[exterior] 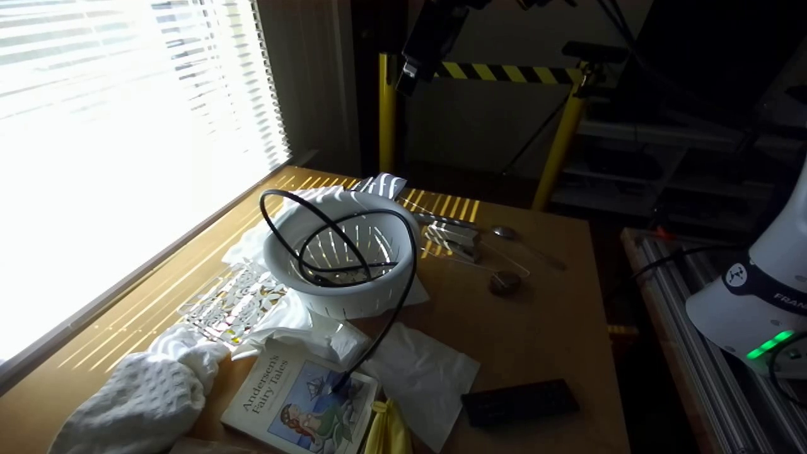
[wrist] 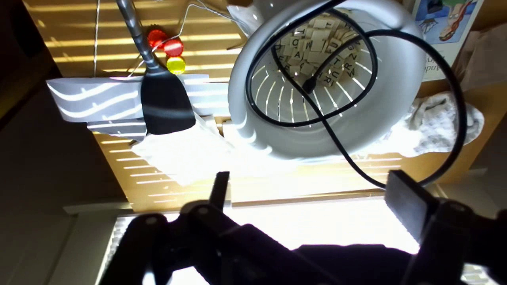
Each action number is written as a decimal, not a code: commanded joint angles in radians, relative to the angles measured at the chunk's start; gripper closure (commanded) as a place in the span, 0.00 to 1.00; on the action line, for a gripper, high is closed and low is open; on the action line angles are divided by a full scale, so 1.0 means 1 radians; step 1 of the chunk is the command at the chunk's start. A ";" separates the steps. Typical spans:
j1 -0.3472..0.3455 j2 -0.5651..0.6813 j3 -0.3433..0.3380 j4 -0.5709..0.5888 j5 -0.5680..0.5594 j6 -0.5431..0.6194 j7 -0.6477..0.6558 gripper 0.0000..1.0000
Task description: Remove the cable from the basket, then put the spatula in the basket
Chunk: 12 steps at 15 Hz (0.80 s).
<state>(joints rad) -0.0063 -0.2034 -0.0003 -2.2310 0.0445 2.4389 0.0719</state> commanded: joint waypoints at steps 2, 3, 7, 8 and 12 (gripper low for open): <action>0.040 0.163 0.012 0.168 0.046 -0.077 -0.092 0.00; 0.026 0.094 0.015 0.089 0.003 -0.032 -0.033 0.00; 0.036 0.157 0.018 0.143 0.012 -0.048 -0.061 0.00; 0.036 0.157 0.017 0.145 0.012 -0.050 -0.063 0.00; 0.042 0.195 0.022 0.192 0.016 -0.074 -0.094 0.00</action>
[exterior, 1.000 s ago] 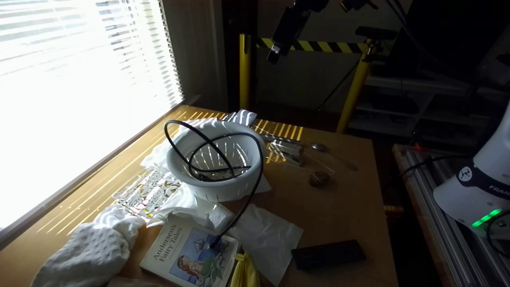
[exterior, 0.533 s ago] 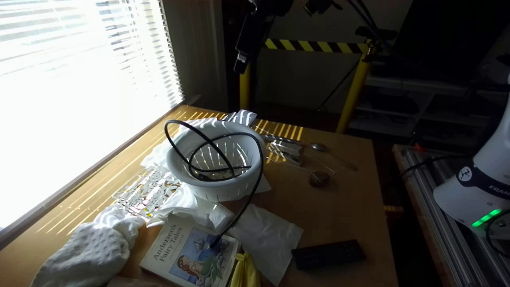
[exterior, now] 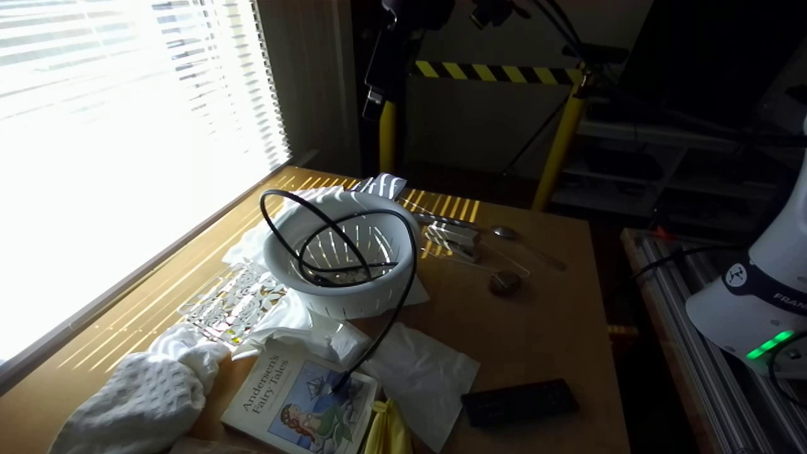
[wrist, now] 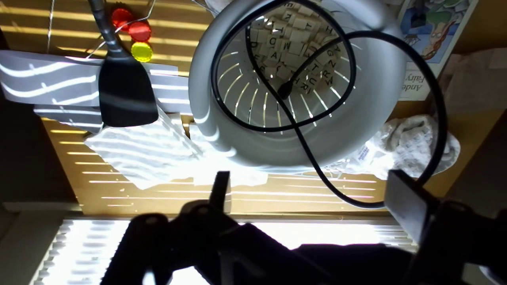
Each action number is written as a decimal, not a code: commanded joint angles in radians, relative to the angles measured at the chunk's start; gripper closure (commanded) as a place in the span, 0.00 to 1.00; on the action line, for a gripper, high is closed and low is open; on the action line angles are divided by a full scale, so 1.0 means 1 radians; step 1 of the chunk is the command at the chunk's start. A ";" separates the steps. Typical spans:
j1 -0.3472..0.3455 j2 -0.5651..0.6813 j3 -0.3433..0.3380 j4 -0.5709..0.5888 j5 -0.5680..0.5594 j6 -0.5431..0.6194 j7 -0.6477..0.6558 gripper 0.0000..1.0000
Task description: Remove the cable from the basket, then put the spatula in the basket
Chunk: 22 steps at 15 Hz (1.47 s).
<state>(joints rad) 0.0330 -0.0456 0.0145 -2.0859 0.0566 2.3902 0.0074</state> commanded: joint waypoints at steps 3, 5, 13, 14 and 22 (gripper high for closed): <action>0.008 0.091 0.017 0.124 0.007 -0.060 -0.091 0.00; 0.012 0.142 0.026 0.194 0.010 -0.094 -0.124 0.00; 0.032 0.390 0.079 0.485 -0.011 -0.246 -0.200 0.00; 0.033 0.408 0.084 0.509 -0.010 -0.253 -0.210 0.00; 0.047 0.564 0.088 0.718 -0.005 -0.418 -0.171 0.04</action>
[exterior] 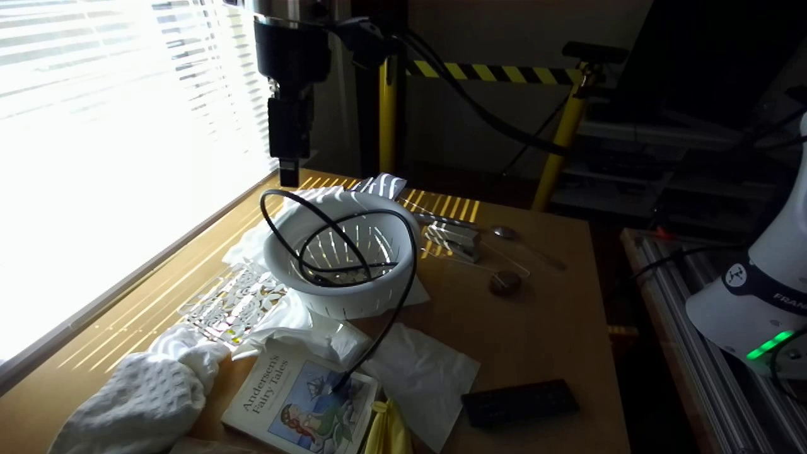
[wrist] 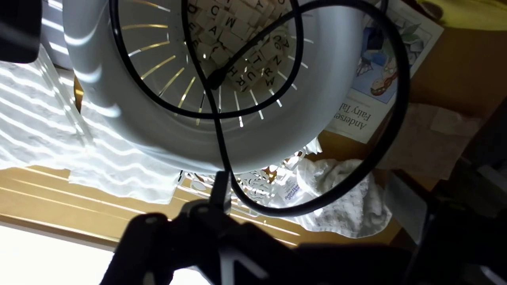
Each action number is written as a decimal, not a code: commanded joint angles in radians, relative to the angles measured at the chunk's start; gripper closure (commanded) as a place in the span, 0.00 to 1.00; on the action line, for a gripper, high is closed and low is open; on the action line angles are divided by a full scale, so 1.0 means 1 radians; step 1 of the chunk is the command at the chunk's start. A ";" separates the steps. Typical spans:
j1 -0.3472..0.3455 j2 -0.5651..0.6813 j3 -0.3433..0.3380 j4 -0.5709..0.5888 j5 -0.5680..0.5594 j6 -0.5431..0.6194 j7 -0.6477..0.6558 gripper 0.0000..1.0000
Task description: Remove the cable from the basket, then put the spatula in the basket
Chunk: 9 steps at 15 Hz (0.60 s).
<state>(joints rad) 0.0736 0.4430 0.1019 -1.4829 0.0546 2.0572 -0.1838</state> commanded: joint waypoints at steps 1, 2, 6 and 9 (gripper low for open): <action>0.005 0.085 0.000 0.128 -0.002 -0.097 0.022 0.26; 0.001 0.099 0.000 0.147 0.004 -0.112 0.021 0.29; -0.003 0.133 -0.001 0.200 0.011 -0.155 0.025 0.53; -0.002 0.146 -0.002 0.226 0.011 -0.177 0.035 0.75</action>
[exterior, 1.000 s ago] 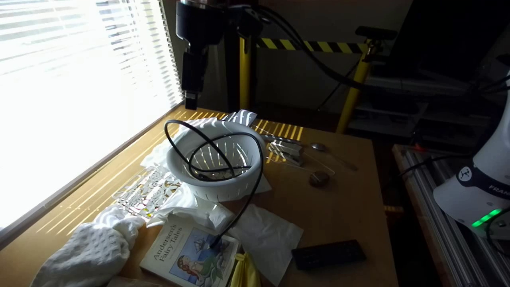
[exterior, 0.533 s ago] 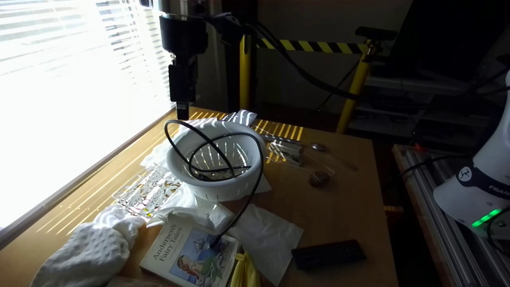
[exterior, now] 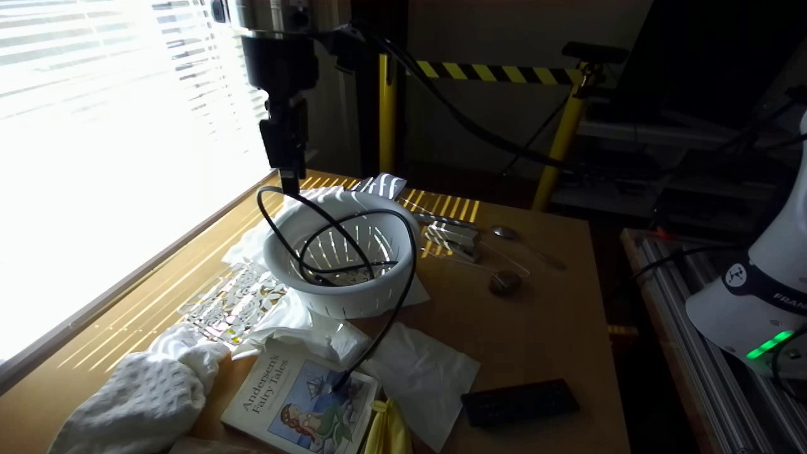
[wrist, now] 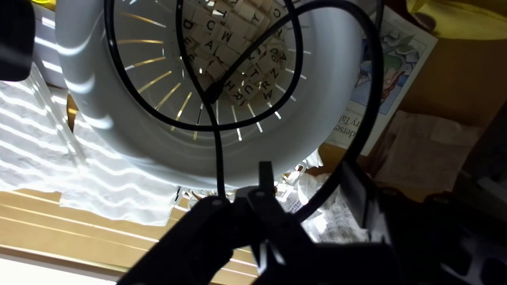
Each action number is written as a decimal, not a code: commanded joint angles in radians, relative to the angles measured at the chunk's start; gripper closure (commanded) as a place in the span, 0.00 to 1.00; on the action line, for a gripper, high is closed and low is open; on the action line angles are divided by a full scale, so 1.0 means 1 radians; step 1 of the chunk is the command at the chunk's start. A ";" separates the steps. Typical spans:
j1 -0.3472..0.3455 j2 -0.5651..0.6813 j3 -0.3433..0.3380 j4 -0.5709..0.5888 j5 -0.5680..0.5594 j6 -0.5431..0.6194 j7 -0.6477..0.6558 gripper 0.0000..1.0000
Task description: Remove the cable from the basket, then put the spatula in the basket
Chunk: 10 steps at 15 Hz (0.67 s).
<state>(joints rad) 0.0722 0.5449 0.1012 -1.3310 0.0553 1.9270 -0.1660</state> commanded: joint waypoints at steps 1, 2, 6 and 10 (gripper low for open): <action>-0.001 0.049 -0.001 0.082 0.012 -0.054 0.020 0.81; -0.001 0.049 0.000 0.084 0.014 -0.056 0.022 0.89; -0.015 0.020 0.015 0.068 0.070 0.023 0.042 1.00; -0.027 0.030 0.011 0.070 0.159 0.075 0.139 1.00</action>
<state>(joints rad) 0.0616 0.5593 0.1039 -1.2789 0.1459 1.9734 -0.0901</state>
